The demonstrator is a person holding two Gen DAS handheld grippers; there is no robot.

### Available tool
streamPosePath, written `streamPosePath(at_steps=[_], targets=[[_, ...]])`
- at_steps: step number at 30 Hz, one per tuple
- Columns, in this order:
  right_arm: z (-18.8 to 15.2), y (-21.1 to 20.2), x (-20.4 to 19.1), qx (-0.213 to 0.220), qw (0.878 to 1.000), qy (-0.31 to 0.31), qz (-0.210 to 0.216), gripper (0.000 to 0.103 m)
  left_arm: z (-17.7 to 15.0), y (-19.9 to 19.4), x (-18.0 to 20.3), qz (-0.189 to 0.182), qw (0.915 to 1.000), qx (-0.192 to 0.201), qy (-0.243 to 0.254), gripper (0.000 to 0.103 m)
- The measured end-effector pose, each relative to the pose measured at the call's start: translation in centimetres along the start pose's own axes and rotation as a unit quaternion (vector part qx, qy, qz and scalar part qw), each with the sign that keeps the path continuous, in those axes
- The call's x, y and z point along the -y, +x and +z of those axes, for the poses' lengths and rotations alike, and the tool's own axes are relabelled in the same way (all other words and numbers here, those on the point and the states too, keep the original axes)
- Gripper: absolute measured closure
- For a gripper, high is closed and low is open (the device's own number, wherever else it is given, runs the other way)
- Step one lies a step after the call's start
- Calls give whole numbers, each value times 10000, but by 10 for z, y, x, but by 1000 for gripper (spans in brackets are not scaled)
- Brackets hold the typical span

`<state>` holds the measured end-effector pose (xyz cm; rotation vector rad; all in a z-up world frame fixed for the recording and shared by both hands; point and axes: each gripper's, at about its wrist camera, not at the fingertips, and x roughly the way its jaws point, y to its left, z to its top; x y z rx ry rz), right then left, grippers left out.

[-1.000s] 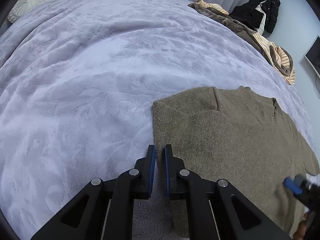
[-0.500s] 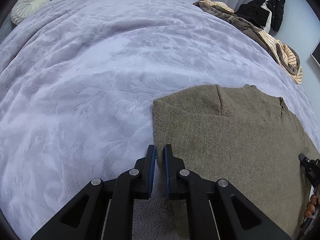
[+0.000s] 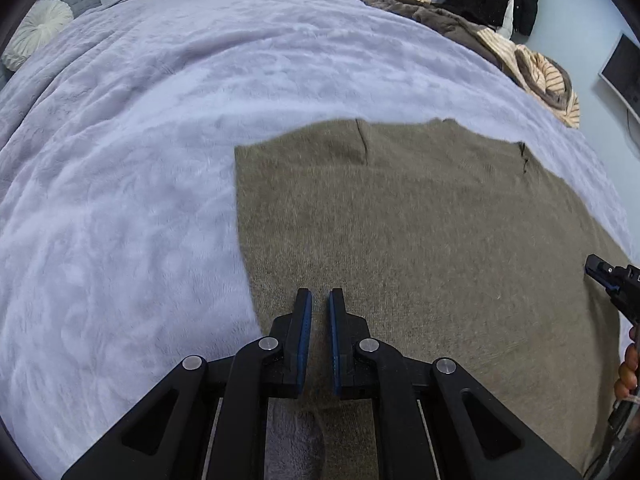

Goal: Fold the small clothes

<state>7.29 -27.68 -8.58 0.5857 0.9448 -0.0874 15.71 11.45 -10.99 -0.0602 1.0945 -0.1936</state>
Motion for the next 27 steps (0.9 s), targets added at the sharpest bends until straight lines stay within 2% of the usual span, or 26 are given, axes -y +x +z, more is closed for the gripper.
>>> streamPosePath(at_steps=[1, 2, 7, 14, 16, 18, 19, 27], targets=[[-3, 4, 7, -116, 9997, -8, -232, 94, -5, -1, 2, 56, 9999, 120, 59, 94], [-5, 6, 12, -130, 9998, 103, -115, 96, -8, -4, 3, 104, 9997, 185, 122, 94], [-13, -17, 38, -67, 9983, 529, 231, 93, -12, -16, 1, 218, 9995, 159, 180, 94], [-33, -43, 41, -200, 9959, 648, 604, 89, -28, -41, 17, 158, 9996, 213, 22, 94], [-42, -49, 39, -240, 9957, 623, 639, 83, -35, -48, 25, 114, 9997, 209, 8, 94], [-50, -55, 39, -245, 9952, 634, 707, 63, -44, -53, 32, 42, 9999, 140, -30, 94], [-54, -60, 39, -228, 9948, 640, 761, 60, -47, -55, 35, 24, 9999, 106, -45, 94], [-79, -86, 48, -240, 9938, 611, 895, 53, -83, -66, 65, 12, 10000, -37, 40, 94]])
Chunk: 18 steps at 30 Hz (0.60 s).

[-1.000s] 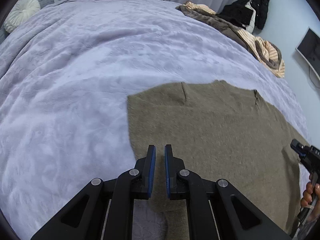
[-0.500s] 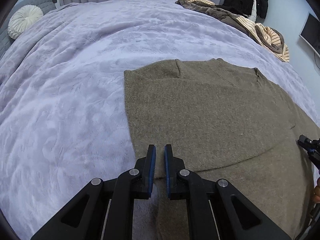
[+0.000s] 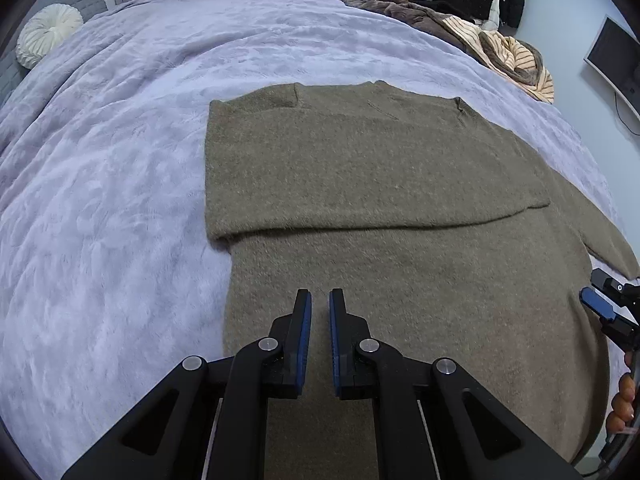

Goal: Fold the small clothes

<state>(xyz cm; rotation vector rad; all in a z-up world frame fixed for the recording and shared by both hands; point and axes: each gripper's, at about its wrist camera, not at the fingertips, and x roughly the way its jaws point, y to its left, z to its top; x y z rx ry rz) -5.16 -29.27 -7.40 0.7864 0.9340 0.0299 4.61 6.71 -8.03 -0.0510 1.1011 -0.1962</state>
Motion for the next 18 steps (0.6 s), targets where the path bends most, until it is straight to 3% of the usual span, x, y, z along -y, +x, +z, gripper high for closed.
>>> streamPosePath(at_steps=[1, 2, 3, 5, 18], targets=[[-2, -3, 3, 8, 10000, 13, 13, 53, -4, 0, 4, -7, 10000, -44, 29, 80], [-4, -7, 6, 20, 10000, 25, 21, 53, -7, 1, 8, -12, 10000, -81, 51, 58], [-5, -11, 9, 30, 10000, 43, 25, 53, -11, -1, 12, 56, 10000, -59, 31, 5], [-8, -19, 15, 68, 9999, 71, 28, 53, -17, -11, 22, 163, 9995, 246, 63, 1], [0, -75, 75, 654, 9959, 612, 108, 52, -28, -18, 76, -116, 9990, -55, 434, 1]])
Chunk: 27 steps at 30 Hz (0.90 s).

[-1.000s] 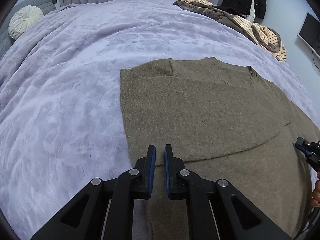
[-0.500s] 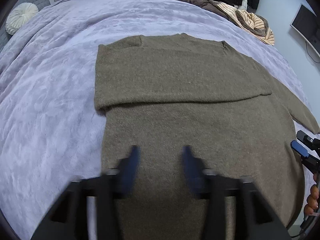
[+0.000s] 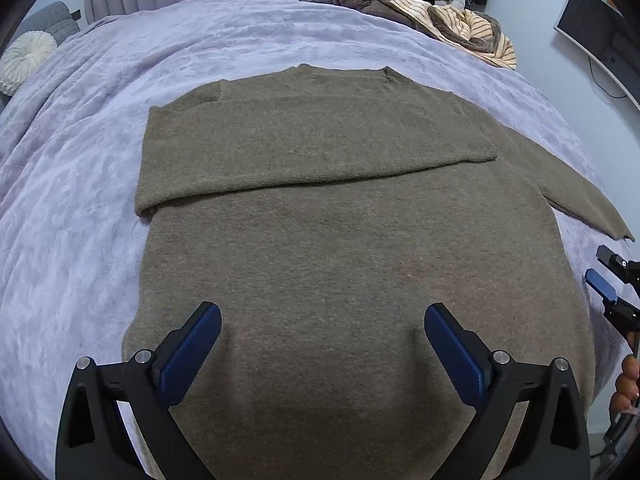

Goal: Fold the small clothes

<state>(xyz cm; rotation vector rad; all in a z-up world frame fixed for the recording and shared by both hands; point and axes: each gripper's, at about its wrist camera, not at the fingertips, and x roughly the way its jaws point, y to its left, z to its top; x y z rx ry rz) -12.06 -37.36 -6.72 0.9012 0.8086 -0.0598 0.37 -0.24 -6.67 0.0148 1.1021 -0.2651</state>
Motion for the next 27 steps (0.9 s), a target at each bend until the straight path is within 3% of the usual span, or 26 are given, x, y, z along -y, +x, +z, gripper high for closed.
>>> streamPosePath(at_steps=[6, 15, 22, 26, 27], targets=[[45, -31, 48, 662, 9956, 649, -149, 52, 4, 0, 35, -185, 9998, 30, 99, 1], [116, -54, 109, 1414, 9749, 1628, -553, 52, 22, 15, 87, -394, 9991, -27, 177, 1], [142, -51, 132, 1763, 9626, 2038, -283, 52, 34, 25, 107, -514, 9983, -81, 246, 1], [147, -50, 139, 1934, 9562, 2187, 198, 52, 36, 27, 103, -510, 9984, -95, 238, 1], [148, -49, 140, 1923, 9556, 2215, 284, 58, 36, 28, 100, -497, 9985, -97, 218, 1]])
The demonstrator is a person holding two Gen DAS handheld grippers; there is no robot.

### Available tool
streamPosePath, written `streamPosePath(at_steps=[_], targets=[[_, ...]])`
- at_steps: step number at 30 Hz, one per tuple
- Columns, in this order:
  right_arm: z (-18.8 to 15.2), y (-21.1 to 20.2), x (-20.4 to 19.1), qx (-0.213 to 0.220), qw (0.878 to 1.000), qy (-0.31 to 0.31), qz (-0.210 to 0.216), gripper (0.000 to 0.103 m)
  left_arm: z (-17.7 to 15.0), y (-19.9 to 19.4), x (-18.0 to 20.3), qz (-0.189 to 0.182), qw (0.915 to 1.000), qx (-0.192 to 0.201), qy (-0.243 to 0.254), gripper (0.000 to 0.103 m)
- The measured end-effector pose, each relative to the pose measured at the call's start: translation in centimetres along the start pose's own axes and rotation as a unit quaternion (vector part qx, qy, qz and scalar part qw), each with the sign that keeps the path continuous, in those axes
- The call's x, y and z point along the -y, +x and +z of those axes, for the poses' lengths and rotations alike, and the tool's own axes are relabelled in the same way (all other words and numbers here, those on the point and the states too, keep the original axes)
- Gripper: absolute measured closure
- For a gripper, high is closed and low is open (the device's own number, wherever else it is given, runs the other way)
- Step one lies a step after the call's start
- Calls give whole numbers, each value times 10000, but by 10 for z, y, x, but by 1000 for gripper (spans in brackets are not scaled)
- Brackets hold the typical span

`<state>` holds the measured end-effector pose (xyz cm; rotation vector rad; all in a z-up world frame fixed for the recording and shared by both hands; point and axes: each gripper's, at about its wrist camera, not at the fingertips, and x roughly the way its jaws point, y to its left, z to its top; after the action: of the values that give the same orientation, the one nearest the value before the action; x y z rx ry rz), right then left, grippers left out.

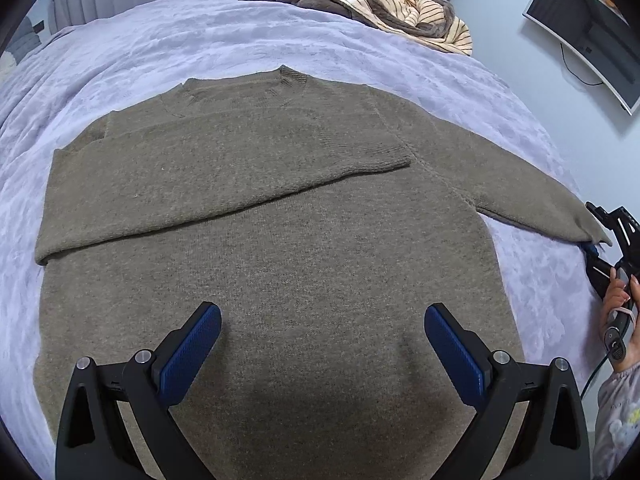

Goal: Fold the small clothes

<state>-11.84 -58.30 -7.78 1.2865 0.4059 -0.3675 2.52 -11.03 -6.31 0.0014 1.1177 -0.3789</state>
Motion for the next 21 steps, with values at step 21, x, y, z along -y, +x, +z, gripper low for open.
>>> streamPosePath(at_steps=[21], targets=[[-279, 138, -248, -2917, 8537, -4025, 1554, 96, -7, -35, -153, 337, 9907, 567, -1191, 1]])
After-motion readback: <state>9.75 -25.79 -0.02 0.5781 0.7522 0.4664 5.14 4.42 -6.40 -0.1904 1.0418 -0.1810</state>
